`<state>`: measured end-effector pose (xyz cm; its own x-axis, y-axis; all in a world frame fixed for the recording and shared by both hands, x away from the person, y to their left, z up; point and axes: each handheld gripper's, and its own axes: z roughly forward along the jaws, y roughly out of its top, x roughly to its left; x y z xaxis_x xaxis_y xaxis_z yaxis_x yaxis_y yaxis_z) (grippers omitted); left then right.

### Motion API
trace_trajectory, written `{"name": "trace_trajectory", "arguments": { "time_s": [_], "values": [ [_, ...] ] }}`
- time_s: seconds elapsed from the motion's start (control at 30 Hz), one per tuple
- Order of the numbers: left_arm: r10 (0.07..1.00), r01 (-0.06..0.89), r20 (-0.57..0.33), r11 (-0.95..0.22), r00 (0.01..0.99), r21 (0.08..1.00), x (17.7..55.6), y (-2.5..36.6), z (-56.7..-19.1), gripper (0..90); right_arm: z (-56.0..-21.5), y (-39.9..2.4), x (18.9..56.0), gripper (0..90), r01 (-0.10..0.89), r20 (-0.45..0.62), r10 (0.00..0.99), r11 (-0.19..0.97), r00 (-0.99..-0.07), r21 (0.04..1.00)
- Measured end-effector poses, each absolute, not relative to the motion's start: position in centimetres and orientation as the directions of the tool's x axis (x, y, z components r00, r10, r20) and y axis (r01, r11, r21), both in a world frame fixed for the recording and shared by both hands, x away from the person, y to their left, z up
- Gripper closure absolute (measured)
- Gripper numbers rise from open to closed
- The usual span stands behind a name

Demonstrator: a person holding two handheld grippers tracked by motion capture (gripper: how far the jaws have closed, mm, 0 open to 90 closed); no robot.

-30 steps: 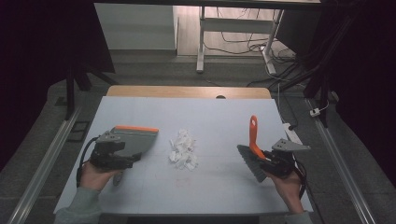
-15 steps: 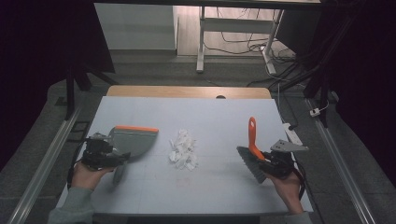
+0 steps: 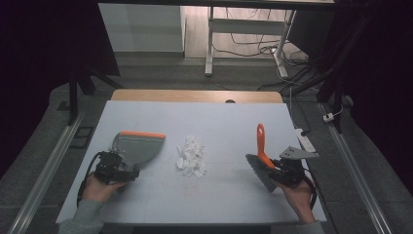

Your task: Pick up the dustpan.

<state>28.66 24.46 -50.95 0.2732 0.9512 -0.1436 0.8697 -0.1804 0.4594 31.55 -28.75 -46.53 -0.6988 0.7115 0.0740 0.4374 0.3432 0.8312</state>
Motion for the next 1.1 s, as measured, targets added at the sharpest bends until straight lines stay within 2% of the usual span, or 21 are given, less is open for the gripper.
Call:
{"name": "trace_trajectory", "arguments": {
  "time_s": [0.17, 0.8, 0.93, 1.0, 1.1],
  "values": [
    [0.959, 0.886, -0.151, -0.153, 0.24, 0.437, 29.2, 24.3, -51.7, 24.6, -46.5, -28.6, 31.5, 70.7, 0.437, 0.069, 0.714, 0.346, -0.696, 0.83],
    [0.962, 0.892, -0.187, -0.098, 0.199, 0.441, 29.7, 24.8, -52.5, 37.4, -46.5, -28.3, 31.4, 70.6, 0.438, 0.064, 0.717, 0.35, -0.694, 0.828],
    [0.962, 0.891, -0.193, -0.088, 0.191, 0.446, 29.8, 25.0, -52.5, 42.2, -46.5, -28.4, 31.4, 70.6, 0.438, 0.063, 0.719, 0.348, -0.692, 0.829],
    [0.96, 0.888, -0.204, -0.083, 0.194, 0.452, 29.8, 25.1, -52.4, 48.5, -46.6, -28.4, 31.5, 70.6, 0.441, 0.065, 0.72, 0.349, -0.691, 0.827],
    [0.956, 0.883, -0.215, -0.082, 0.201, 0.462, 29.8, 25.1, -52.4, 52.9, -46.6, -28.3, 31.5, 70.6, 0.441, 0.063, 0.718, 0.353, -0.693, 0.826]
  ]
}}
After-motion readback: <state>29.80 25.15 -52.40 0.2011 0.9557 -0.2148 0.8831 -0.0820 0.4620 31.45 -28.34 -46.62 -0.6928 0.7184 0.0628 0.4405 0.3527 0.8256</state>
